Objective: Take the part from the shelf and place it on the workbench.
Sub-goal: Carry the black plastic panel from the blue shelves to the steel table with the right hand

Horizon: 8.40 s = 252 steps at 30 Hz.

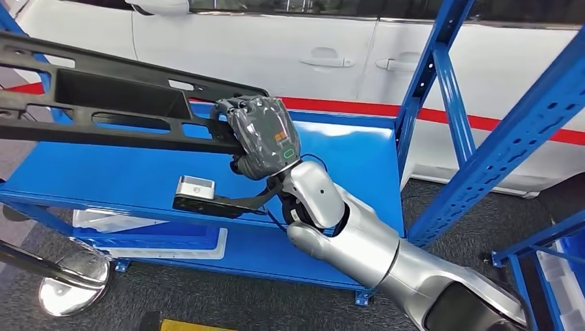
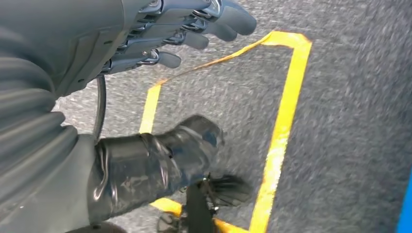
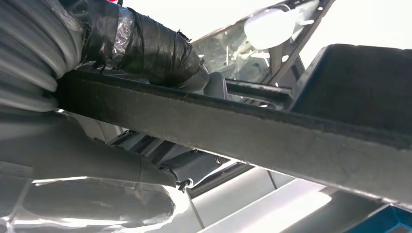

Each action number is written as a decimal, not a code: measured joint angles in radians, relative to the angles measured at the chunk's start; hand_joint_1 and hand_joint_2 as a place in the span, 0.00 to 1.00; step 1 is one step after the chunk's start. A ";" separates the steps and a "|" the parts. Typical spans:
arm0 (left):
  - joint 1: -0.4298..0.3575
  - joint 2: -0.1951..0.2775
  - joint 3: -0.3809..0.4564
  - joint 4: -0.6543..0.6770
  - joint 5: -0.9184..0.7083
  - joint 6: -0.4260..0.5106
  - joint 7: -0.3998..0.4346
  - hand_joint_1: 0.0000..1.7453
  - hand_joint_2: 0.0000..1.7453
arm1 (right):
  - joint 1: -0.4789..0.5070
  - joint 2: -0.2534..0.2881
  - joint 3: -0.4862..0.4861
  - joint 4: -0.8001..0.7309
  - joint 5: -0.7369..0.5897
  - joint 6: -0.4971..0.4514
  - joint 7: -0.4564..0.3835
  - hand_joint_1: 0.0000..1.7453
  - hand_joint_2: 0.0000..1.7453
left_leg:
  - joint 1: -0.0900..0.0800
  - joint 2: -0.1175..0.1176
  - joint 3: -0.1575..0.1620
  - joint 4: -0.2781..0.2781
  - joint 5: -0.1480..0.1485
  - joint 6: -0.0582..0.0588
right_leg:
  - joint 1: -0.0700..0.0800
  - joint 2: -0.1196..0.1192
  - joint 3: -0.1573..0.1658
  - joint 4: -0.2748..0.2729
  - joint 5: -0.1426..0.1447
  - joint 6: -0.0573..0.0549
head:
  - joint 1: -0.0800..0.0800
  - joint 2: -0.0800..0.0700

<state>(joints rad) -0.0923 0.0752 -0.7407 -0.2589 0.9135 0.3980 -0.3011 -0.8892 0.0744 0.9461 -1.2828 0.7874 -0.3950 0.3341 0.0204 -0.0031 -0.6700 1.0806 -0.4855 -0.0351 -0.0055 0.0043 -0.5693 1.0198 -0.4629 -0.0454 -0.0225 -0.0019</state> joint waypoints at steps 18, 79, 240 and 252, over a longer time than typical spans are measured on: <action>-0.011 0.004 -0.001 0.000 0.008 0.000 0.016 0.00 1.00 | 0.008 0.003 0.000 0.010 -0.039 0.019 -0.035 1.00 1.00 | -0.001 0.006 0.104 -0.096 0.031 0.054 | -0.001 -0.003 -0.185 0.266 -0.116 0.044 | 0.004 0.000; -0.005 0.015 -0.009 0.001 0.059 -0.010 -0.028 0.00 1.00 | -0.008 0.036 0.004 0.071 -0.057 0.019 -0.052 1.00 1.00 | 0.011 0.004 0.114 -0.069 0.003 0.038 | 0.000 -0.007 -0.198 0.278 -0.076 0.057 | 0.034 0.000; -0.008 0.071 -0.024 0.007 0.040 -0.122 -0.160 0.00 1.00 | -0.032 0.006 -0.016 0.113 -0.051 0.015 -0.093 1.00 1.00 | 0.002 -0.120 0.004 -0.054 0.077 0.042 | 0.000 0.086 -0.051 0.029 0.018 0.031 | 0.004 0.000; -0.001 0.075 -0.024 0.007 0.032 -0.129 -0.192 0.00 1.00 | -0.039 0.007 -0.016 0.102 -0.003 0.030 -0.049 1.00 1.00 | -0.002 0.026 -0.030 0.028 0.057 0.014 | 0.000 -0.058 -0.024 0.010 0.008 0.022 | -0.001 0.000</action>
<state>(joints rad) -0.0935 0.1501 -0.7649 -0.2519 0.9453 0.2688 -0.4932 -0.9285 0.0812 0.9302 -1.1811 0.7840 -0.3654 0.2851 0.0183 0.0228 -0.6999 1.1086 -0.4286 -0.0211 -0.0057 -0.0540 -0.5932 1.0297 -0.4550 -0.0239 -0.0234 -0.0019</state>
